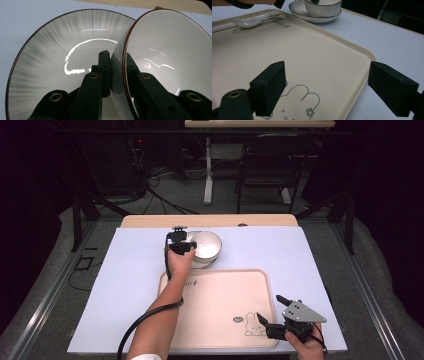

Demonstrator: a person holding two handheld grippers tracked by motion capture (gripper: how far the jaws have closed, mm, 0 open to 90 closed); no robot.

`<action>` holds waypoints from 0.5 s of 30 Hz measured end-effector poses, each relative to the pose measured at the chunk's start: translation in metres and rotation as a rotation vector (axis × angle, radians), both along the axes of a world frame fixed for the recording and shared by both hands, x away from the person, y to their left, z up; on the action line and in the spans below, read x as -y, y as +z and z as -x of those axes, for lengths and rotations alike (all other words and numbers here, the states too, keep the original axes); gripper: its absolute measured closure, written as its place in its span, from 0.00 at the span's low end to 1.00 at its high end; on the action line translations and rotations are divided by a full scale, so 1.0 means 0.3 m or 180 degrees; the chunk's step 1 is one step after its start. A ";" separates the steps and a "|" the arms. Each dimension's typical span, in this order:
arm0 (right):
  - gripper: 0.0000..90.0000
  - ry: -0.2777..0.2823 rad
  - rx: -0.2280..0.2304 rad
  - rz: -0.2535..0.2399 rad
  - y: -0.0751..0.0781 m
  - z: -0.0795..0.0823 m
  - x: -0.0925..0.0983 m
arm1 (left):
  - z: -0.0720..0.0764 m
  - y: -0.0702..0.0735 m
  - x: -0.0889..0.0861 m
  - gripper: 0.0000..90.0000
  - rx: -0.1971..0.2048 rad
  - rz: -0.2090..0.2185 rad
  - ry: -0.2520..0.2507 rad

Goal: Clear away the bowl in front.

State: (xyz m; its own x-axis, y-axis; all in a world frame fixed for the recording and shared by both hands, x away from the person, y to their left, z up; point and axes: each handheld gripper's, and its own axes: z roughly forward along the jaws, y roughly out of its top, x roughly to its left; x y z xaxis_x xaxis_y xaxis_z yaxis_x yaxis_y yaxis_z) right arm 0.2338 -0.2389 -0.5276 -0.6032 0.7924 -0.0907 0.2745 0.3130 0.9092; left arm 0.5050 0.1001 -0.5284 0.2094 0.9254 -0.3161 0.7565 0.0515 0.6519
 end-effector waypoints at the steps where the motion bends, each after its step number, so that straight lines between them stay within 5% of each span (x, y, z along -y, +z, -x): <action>1: 0.16 -0.0001 -0.0001 -0.0003 0.000 0.000 0.000 | 0.000 0.003 -0.003 0.90 -0.0014 0.0021 -0.0001; 6: 0.16 0.0001 -0.0005 -0.0003 -0.001 -0.001 -0.001 | 0.003 0.018 -0.003 0.90 -0.0016 -0.0062 -0.0007; 15: 0.16 -0.0014 -0.0007 -0.0020 -0.001 -0.002 0.001 | 0.007 0.032 -0.028 0.90 -0.0072 -0.0006 0.0011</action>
State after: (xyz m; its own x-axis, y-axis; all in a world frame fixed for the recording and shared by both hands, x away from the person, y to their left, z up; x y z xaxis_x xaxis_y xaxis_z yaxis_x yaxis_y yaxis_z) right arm 0.2343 -0.2393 -0.5279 -0.5999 0.7956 -0.0844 0.2779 0.3061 0.9105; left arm 0.5030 0.1085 -0.5187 0.1989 0.9267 -0.3189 0.7709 0.0530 0.6347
